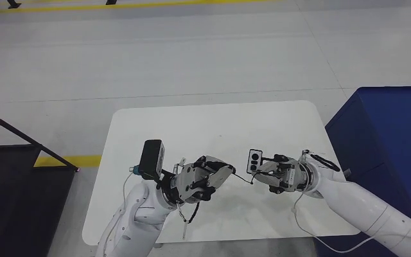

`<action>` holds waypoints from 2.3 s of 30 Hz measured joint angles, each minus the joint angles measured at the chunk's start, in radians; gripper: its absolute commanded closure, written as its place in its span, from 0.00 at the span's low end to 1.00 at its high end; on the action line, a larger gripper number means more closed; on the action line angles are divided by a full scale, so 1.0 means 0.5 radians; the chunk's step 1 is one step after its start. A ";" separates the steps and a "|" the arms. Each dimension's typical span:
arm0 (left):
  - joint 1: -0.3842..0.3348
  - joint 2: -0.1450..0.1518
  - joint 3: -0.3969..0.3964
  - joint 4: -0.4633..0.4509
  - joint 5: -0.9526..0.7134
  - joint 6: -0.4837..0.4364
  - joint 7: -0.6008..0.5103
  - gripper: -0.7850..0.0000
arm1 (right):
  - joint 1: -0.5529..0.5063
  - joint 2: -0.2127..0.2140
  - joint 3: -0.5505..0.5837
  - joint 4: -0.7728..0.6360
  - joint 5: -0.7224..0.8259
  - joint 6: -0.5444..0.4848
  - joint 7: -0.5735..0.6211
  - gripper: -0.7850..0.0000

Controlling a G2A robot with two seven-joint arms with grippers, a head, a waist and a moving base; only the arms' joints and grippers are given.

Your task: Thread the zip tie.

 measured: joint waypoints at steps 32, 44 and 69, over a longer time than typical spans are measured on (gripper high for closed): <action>-0.017 -0.049 0.022 0.111 0.293 -0.013 0.447 1.00 | -0.193 -0.077 0.215 -0.070 -0.077 0.153 -0.083 1.00; -0.030 -0.054 0.002 0.129 0.212 -0.028 0.424 1.00 | -0.193 -0.077 0.215 -0.070 -0.077 0.153 -0.083 1.00; 0.012 -0.068 0.057 0.097 0.308 -0.048 0.412 1.00 | -0.193 -0.077 0.215 -0.070 -0.077 0.153 -0.083 1.00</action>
